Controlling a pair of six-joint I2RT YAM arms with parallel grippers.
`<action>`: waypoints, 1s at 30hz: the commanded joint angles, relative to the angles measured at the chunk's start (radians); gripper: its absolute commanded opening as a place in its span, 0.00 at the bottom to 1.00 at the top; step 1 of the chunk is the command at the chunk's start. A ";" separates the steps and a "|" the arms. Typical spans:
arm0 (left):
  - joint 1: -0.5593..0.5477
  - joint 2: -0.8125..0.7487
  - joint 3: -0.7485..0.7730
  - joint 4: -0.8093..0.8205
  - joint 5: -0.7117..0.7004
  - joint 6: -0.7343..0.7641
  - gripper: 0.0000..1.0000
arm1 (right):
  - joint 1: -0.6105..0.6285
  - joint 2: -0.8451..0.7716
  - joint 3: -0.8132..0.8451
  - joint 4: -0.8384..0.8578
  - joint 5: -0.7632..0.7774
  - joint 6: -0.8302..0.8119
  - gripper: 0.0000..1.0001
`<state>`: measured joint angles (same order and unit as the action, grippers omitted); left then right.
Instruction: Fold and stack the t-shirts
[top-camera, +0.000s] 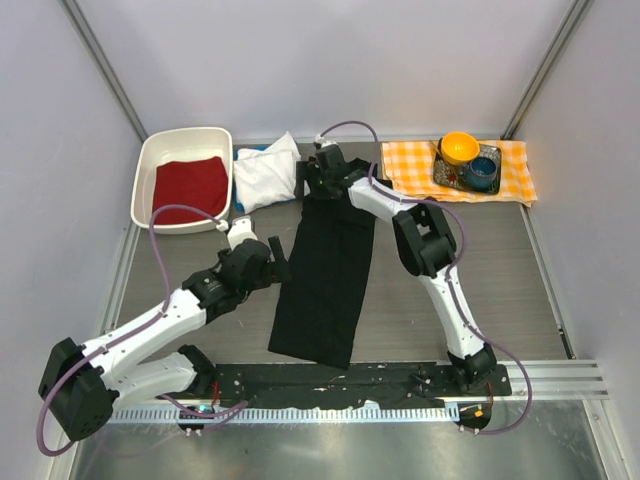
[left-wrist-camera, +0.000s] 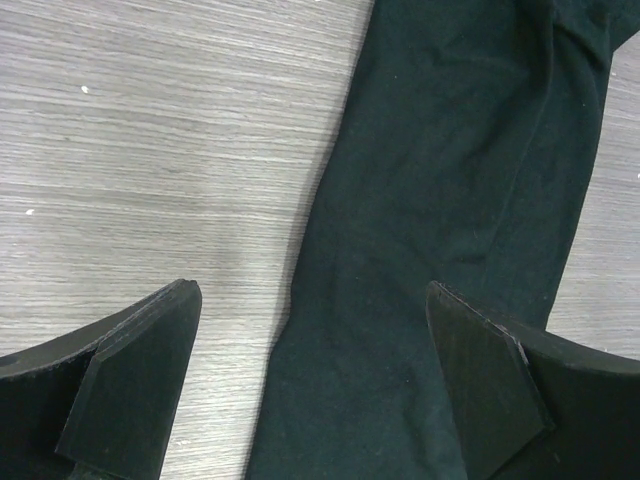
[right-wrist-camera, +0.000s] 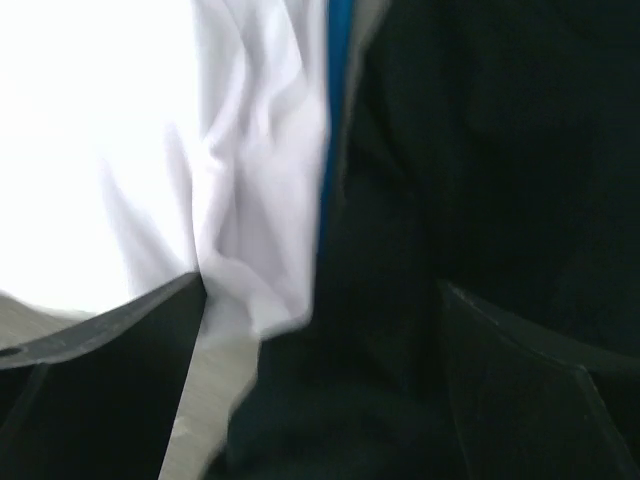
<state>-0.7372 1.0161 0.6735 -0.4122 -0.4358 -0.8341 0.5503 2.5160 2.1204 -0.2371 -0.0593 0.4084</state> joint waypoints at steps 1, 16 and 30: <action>0.002 -0.010 -0.031 0.061 0.069 -0.028 1.00 | 0.068 -0.345 -0.343 0.099 0.249 -0.078 1.00; -0.070 -0.106 -0.279 0.092 0.150 -0.155 0.98 | 0.316 -1.264 -1.125 -0.172 0.498 0.197 0.99; -0.105 -0.297 -0.411 0.067 0.379 -0.230 0.86 | 0.829 -1.539 -1.564 -0.306 0.633 0.814 0.94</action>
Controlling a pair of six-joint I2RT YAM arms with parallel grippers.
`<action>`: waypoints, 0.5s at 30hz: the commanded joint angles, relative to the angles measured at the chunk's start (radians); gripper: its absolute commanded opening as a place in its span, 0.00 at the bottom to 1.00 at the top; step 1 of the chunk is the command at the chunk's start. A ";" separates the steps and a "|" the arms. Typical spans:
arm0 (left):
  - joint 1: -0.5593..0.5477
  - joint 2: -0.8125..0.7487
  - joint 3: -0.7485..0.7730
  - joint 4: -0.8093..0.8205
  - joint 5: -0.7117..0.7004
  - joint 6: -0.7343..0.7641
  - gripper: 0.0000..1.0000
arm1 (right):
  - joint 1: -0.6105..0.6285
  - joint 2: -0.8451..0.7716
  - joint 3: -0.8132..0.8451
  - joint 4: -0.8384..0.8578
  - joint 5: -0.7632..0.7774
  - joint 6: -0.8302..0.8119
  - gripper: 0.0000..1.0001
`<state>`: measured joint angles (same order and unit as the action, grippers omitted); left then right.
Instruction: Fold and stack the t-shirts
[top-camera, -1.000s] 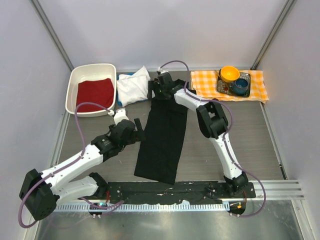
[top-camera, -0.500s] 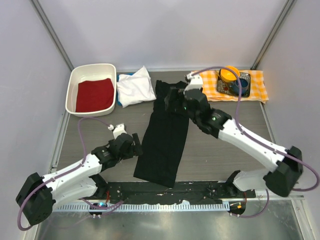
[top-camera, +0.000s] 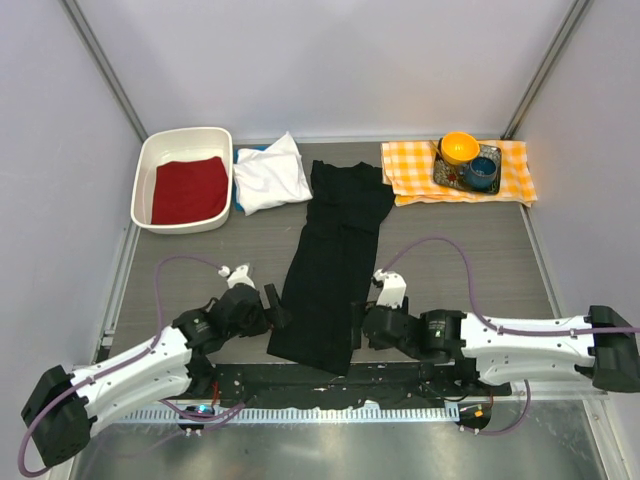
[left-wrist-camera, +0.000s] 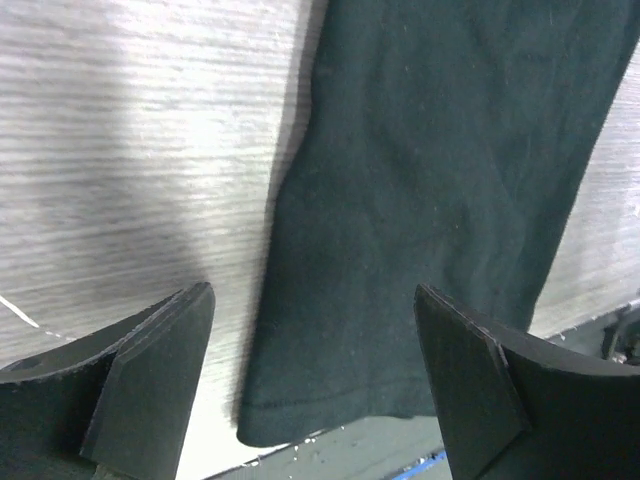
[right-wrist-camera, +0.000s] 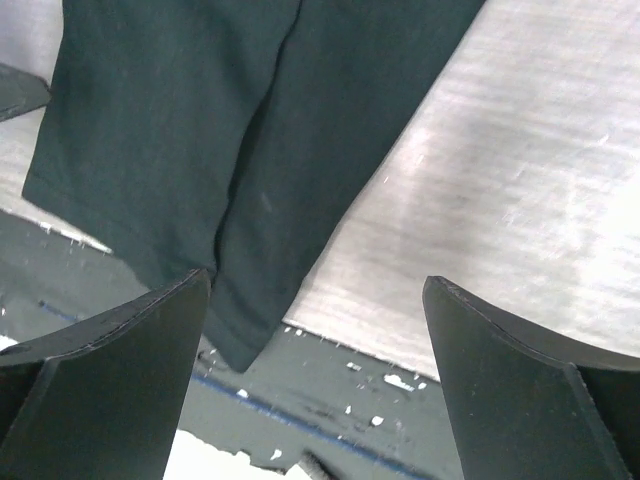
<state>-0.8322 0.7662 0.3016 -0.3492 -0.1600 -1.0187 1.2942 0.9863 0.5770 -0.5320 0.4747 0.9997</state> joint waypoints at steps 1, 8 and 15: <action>-0.013 -0.056 -0.047 0.000 0.115 -0.066 0.84 | 0.127 0.003 -0.020 -0.011 0.104 0.237 0.94; -0.094 -0.165 -0.090 -0.170 0.079 -0.156 0.77 | 0.235 0.110 0.049 -0.075 0.165 0.306 0.94; -0.111 -0.283 -0.122 -0.293 0.040 -0.199 0.62 | 0.254 0.080 -0.018 -0.034 0.166 0.378 0.94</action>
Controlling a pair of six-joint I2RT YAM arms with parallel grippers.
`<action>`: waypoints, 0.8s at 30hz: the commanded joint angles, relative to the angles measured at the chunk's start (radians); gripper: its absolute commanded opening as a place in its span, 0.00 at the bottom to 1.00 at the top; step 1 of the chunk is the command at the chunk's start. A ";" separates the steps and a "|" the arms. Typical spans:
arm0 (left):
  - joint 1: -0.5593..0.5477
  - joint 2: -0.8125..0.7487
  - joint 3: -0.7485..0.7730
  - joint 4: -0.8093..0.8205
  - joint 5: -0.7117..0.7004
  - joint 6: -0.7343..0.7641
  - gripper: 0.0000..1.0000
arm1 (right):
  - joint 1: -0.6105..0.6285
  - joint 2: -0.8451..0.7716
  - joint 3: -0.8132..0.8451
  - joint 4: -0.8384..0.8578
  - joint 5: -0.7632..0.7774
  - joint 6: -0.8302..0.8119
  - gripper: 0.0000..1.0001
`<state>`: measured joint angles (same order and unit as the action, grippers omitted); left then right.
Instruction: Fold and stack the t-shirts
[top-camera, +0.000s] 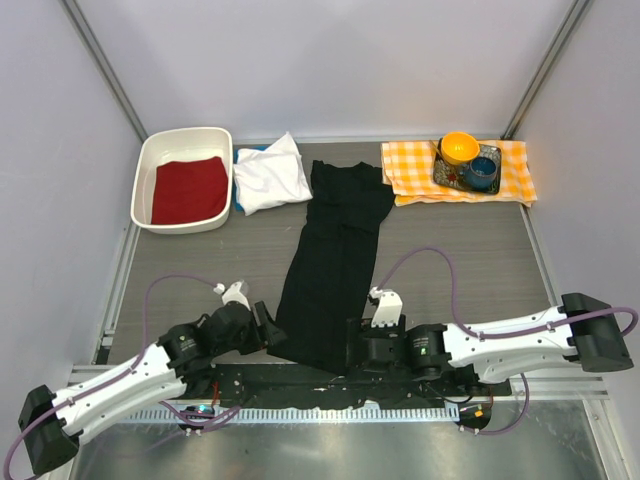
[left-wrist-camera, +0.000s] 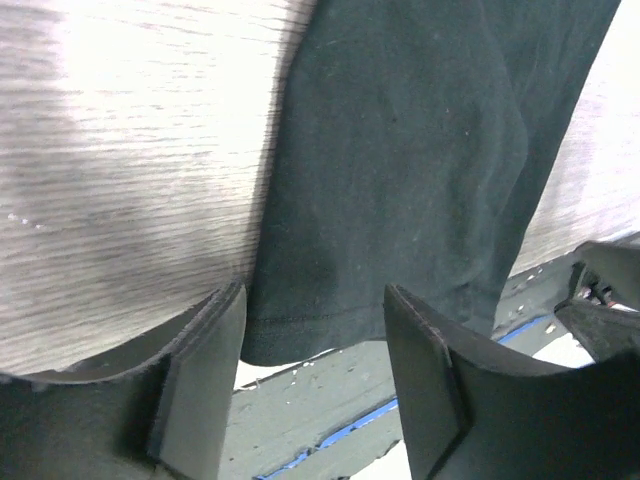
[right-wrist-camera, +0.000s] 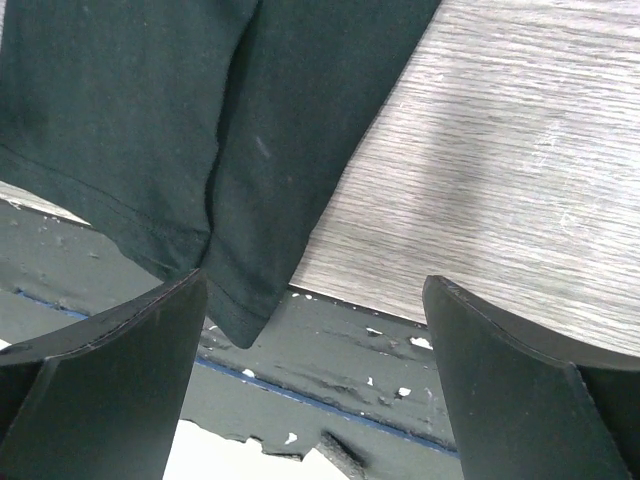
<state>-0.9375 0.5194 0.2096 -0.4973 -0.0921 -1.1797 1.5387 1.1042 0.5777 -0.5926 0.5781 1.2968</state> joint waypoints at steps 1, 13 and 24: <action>-0.006 -0.050 -0.035 -0.152 -0.032 -0.044 0.58 | 0.009 -0.043 -0.028 0.037 0.060 0.091 0.94; -0.006 0.128 -0.027 0.005 -0.024 -0.044 0.35 | 0.026 0.011 -0.042 0.168 0.000 0.084 0.94; -0.006 0.173 -0.024 0.052 -0.037 -0.032 0.00 | 0.044 0.046 -0.081 0.270 -0.044 0.145 0.94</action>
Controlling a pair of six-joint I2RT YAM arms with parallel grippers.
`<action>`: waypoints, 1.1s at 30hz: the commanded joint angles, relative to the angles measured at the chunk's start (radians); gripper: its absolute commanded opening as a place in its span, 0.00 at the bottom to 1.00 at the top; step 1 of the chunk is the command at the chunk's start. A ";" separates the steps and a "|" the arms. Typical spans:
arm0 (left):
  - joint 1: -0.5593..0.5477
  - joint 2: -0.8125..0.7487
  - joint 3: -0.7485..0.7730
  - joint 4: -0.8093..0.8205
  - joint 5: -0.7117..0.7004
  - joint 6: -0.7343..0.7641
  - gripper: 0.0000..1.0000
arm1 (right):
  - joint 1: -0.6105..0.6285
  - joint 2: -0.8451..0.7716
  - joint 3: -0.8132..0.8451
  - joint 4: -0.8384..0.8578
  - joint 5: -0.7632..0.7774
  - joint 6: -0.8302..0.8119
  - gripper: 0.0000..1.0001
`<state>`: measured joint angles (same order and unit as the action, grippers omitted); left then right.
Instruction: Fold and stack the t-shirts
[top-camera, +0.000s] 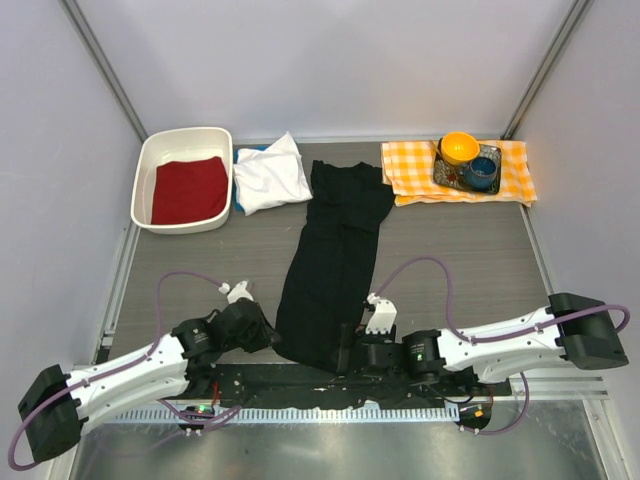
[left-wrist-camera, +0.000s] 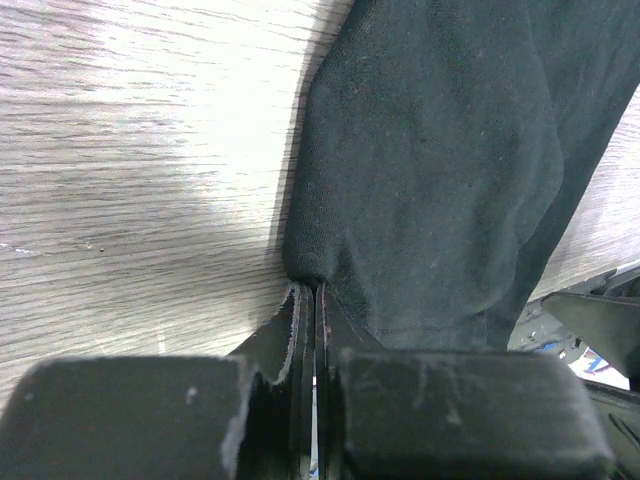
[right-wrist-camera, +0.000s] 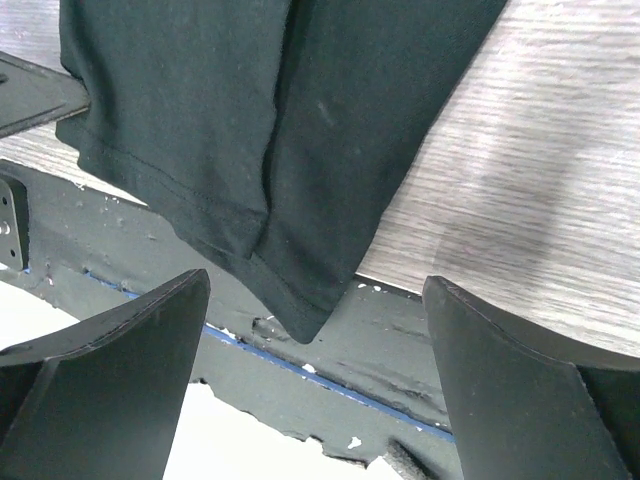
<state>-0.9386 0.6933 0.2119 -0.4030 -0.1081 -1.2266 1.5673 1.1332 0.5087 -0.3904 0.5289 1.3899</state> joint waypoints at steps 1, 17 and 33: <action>-0.005 -0.005 -0.025 -0.043 -0.021 0.016 0.00 | 0.022 0.028 -0.016 0.074 0.000 0.061 0.94; -0.005 -0.052 -0.019 -0.073 -0.025 0.016 0.00 | 0.051 0.065 -0.102 0.186 0.026 0.227 0.63; -0.005 -0.057 -0.065 0.052 0.030 -0.014 0.00 | 0.050 0.172 -0.064 0.113 0.140 0.268 0.39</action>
<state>-0.9386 0.6262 0.1772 -0.3935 -0.1005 -1.2320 1.6154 1.2598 0.4366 -0.1844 0.5980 1.6543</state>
